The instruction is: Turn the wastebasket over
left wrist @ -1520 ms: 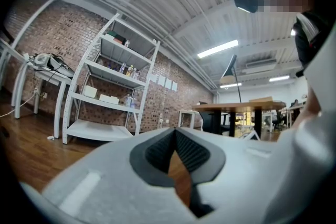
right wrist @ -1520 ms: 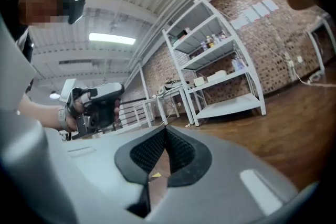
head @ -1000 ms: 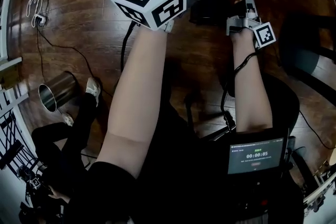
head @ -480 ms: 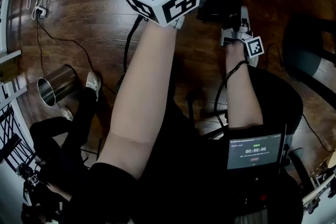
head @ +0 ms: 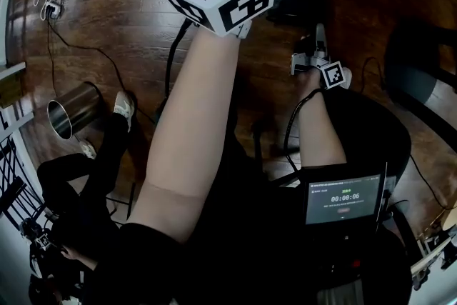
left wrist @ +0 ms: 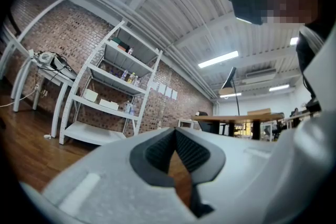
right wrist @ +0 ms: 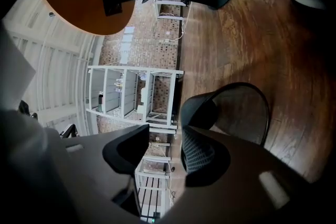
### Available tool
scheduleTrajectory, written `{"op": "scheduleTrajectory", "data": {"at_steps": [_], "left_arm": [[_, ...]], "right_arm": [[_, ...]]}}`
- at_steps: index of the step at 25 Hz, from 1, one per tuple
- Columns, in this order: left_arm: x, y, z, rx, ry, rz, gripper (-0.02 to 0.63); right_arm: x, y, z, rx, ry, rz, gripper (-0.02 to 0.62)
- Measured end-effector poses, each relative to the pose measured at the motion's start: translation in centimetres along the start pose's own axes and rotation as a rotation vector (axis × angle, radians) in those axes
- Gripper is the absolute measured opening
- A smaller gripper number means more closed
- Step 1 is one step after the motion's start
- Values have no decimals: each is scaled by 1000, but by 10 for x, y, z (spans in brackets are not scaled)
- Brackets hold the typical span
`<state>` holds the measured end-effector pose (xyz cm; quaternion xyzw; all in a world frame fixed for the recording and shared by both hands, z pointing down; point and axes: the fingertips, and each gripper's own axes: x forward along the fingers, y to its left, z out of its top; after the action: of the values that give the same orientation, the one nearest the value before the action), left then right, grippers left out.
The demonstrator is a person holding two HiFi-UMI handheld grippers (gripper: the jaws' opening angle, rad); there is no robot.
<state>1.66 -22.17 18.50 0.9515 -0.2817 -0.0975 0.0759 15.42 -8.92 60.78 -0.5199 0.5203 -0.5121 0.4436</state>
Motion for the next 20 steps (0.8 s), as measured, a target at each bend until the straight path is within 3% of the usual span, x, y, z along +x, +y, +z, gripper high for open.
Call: {"op": "scheduleTrajectory", "data": {"at_steps": [7,20], "left_arm": [[3,-6,-1,-15,2,-17,2],[3,-5,3,-36,-15,0,2]], "right_arm": [[7,-30,-6,-13,24,-77,233],[60,-36,-4,-28,31,-74,229]]}}
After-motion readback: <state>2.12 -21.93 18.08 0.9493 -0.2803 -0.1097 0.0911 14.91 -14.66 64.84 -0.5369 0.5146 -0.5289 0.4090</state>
